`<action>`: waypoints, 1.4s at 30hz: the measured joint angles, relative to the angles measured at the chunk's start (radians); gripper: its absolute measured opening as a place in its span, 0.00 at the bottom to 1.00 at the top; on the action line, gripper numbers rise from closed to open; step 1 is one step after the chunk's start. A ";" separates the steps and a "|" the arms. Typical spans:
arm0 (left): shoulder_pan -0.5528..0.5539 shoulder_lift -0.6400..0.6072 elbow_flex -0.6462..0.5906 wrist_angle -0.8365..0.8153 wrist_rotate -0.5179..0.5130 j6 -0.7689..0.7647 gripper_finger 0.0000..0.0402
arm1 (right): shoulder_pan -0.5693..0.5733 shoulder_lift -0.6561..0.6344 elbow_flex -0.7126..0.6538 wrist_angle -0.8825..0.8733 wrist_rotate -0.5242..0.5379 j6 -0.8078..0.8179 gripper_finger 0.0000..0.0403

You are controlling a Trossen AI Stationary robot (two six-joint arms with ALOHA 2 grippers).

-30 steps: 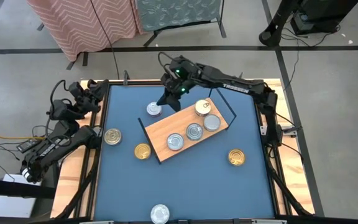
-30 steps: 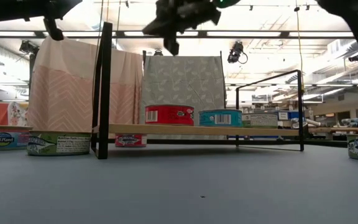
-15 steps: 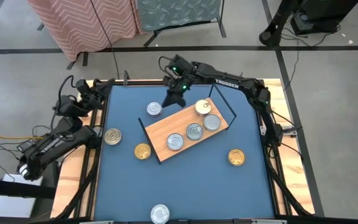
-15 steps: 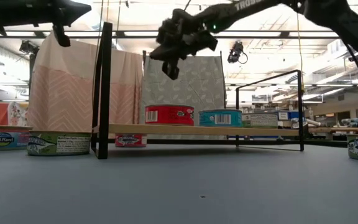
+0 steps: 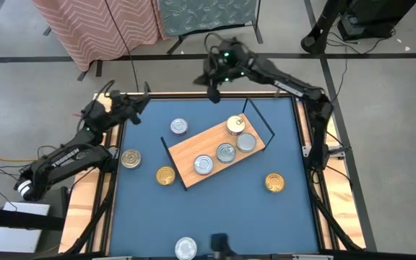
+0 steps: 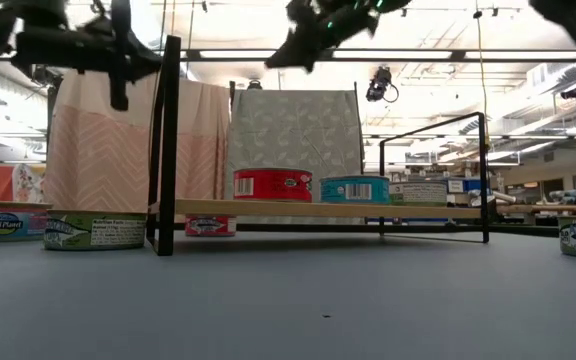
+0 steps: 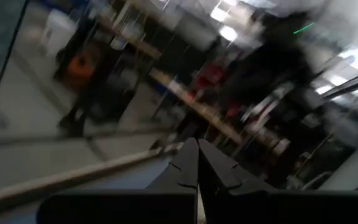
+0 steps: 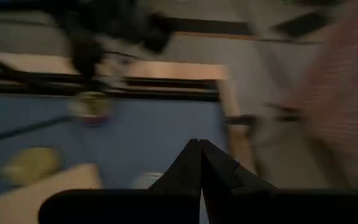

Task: Stack canned seafood by type on shelf
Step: Stack the red tuna can on top of the red tuna can on the shelf

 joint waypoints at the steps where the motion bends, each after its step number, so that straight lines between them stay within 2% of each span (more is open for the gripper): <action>1: 0.002 0.022 0.018 -0.035 0.000 0.001 0.01 | 0.002 -0.030 0.000 -0.012 0.057 -0.019 0.03; 4: 0.022 0.093 0.105 -0.159 0.031 0.015 0.01 | 0.012 -0.123 0.000 -0.041 0.181 -0.050 0.03; 7: 0.055 0.173 0.237 -0.357 0.098 0.086 0.01 | 0.020 -0.214 0.000 -0.065 0.265 -0.045 0.03; 13: 0.116 0.368 0.571 -0.844 0.137 0.328 0.01 | 0.052 -0.389 0.002 -0.113 0.408 -0.031 0.03; 16: 0.135 0.479 0.708 -1.000 0.233 0.426 0.01 | 0.068 -0.451 0.002 -0.176 0.470 -0.022 0.03; 18: 0.140 0.553 0.786 -1.085 0.295 0.481 0.01 | 0.073 -0.482 0.002 -0.221 0.495 -0.010 0.03; 20: 0.139 0.628 0.861 -1.154 0.313 0.533 0.01 | 0.079 -0.507 0.002 -0.257 0.509 0.002 0.03; 25: 0.137 0.813 1.044 -1.326 0.322 0.656 0.01 | 0.081 -0.529 0.001 -0.345 0.508 0.025 0.03; 31: 0.137 1.024 1.245 -1.662 0.270 0.846 0.01 | 0.083 -0.528 0.000 -0.406 0.508 0.038 0.03; 34: 0.128 1.085 1.291 -1.725 0.246 0.873 0.01 | 0.090 -0.525 0.000 -0.421 0.508 0.035 0.03; 39: 0.098 1.131 1.294 -1.708 0.304 0.870 0.01 | 0.099 -0.525 0.000 -0.420 0.507 0.023 0.03; 42: 0.072 1.161 1.291 -1.700 0.305 0.869 0.01 | 0.099 -0.525 0.000 -0.420 0.507 0.015 0.03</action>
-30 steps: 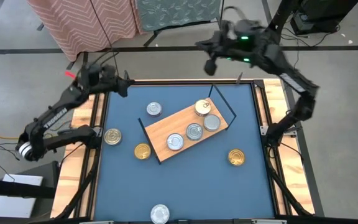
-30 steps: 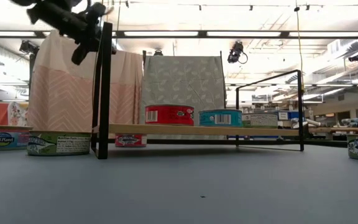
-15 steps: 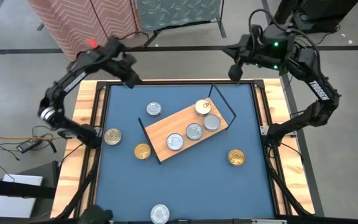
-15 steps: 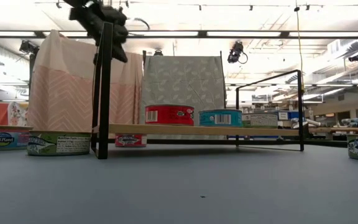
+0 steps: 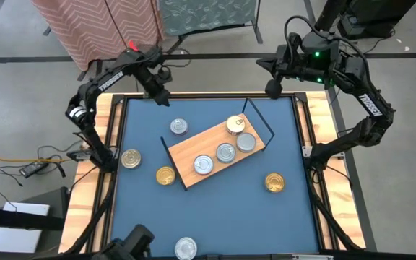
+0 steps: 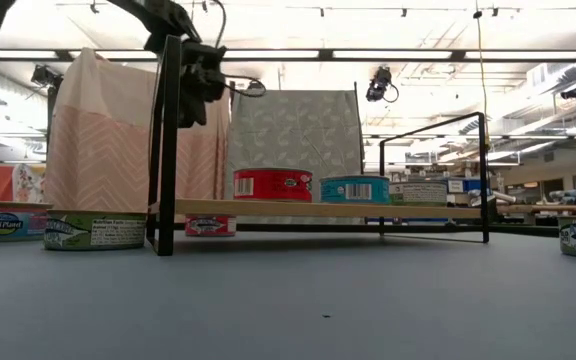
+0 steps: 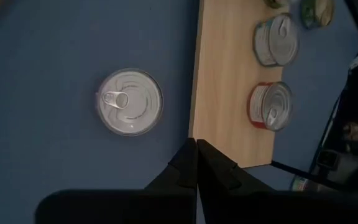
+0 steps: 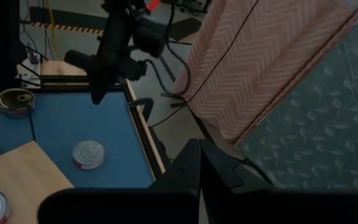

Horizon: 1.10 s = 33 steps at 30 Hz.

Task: Stack canned seafood by type on shelf
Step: Stack the red tuna can on top of the red tuna can on the shelf

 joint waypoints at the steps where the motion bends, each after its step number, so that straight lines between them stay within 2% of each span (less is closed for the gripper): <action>1: -0.008 0.011 0.000 0.002 0.000 0.000 0.01 | 0.000 0.000 0.000 0.000 0.000 -0.002 0.03; 15: -0.048 0.170 -0.001 0.033 0.004 -0.003 0.01 | 0.000 0.000 0.000 0.001 0.000 -0.019 0.03; 29: -0.115 0.181 -0.012 0.256 -0.114 0.001 0.01 | 0.000 0.000 0.000 0.001 -0.001 -0.021 0.03; 33: -0.110 0.181 -0.087 0.290 -0.076 -0.030 0.01 | 0.001 0.000 0.000 0.001 -0.011 -0.022 0.03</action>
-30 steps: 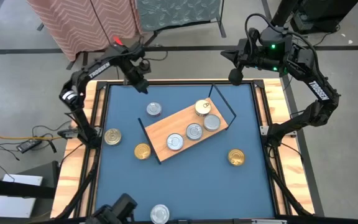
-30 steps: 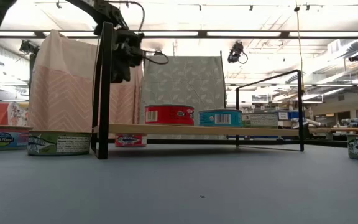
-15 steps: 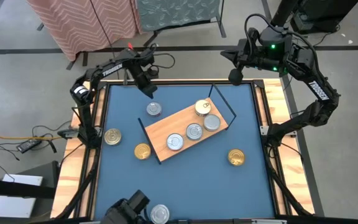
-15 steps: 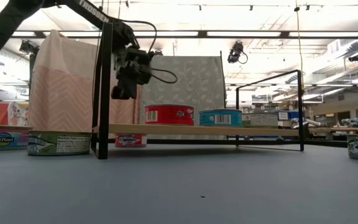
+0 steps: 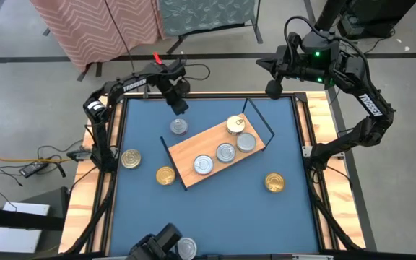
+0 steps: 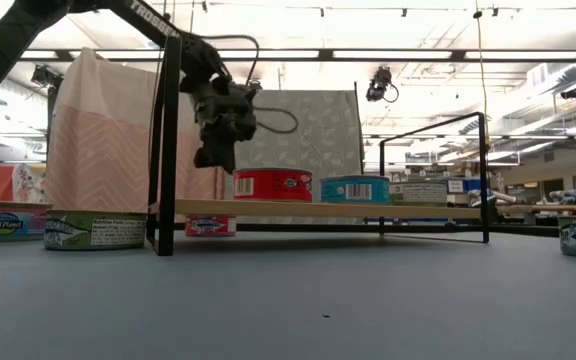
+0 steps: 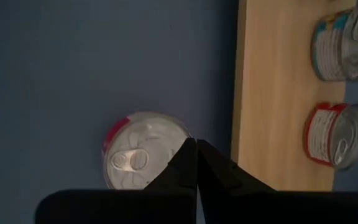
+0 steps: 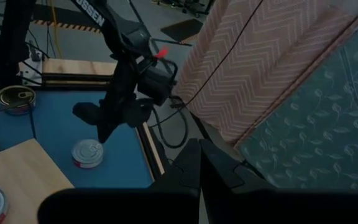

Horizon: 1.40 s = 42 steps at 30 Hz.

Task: Stack canned seafood by type on shelf
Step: Stack the red tuna can on top of the red tuna can on the shelf

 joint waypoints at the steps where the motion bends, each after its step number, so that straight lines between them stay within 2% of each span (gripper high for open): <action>1: 0.000 0.000 -0.021 0.010 0.000 0.000 0.01 | 0.002 0.000 0.000 -0.001 0.000 0.000 0.03; 12: 0.005 0.000 -0.195 0.126 0.030 -0.067 0.01 | 0.008 0.000 0.000 -0.002 0.000 -0.007 0.03; 15: 0.005 0.000 -0.206 0.173 0.011 -0.076 0.01 | 0.007 0.000 0.000 -0.002 -0.020 -0.006 0.03; 20: 0.005 0.000 -0.210 0.206 -0.112 -0.074 0.01 | 0.014 0.000 0.000 -0.002 -0.023 0.007 0.03; 25: 0.005 0.000 -0.210 0.220 -0.165 -0.074 0.01 | 0.030 -0.005 0.000 -0.003 -0.023 0.010 0.03; 36: 0.005 0.000 -0.210 0.210 -0.150 -0.075 0.01 | 0.039 -0.042 0.000 -0.003 -0.023 0.025 0.03; 42: 0.011 0.021 -0.210 0.209 -0.186 -0.068 0.01 | 0.059 -0.058 0.000 -0.002 -0.023 0.033 0.03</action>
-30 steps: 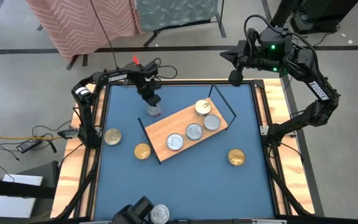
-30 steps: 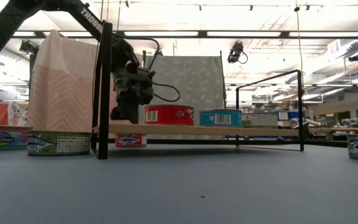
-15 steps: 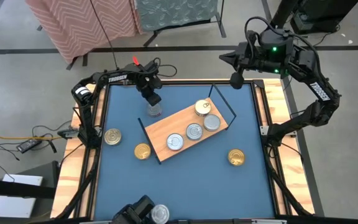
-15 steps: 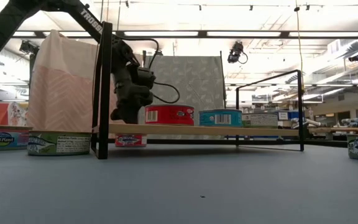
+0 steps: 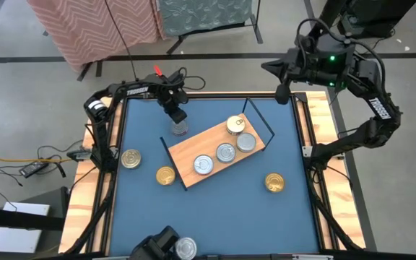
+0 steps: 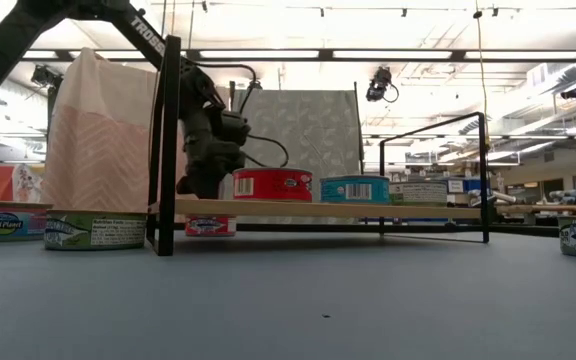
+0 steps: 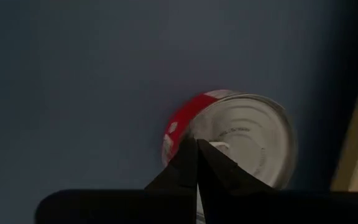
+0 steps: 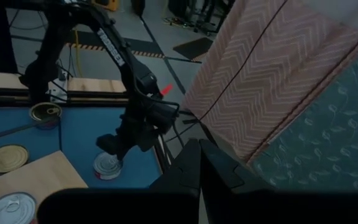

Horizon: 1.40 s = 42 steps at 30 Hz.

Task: Stack canned seafood by type on shelf
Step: Stack the red tuna can on top of the red tuna can on the shelf

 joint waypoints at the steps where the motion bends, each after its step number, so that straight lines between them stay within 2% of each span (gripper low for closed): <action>1: 0.002 0.008 0.001 0.000 0.007 0.001 0.01 | 0.006 -0.002 0.000 0.000 0.000 0.001 0.03; 12: 0.020 0.038 0.013 0.006 0.019 0.043 0.01 | 0.058 -0.010 0.000 0.000 0.061 0.004 0.03; 17: 0.050 0.039 0.014 0.010 0.016 0.070 0.01 | 0.058 -0.010 0.000 0.008 0.061 0.004 0.03; 22: 0.074 0.052 0.005 0.003 -0.031 0.073 0.01 | 0.058 -0.010 0.000 0.032 0.061 0.004 0.03; 42: 0.087 0.045 0.014 0.054 -0.018 0.095 0.01 | 0.058 -0.009 0.000 0.046 0.061 0.004 0.03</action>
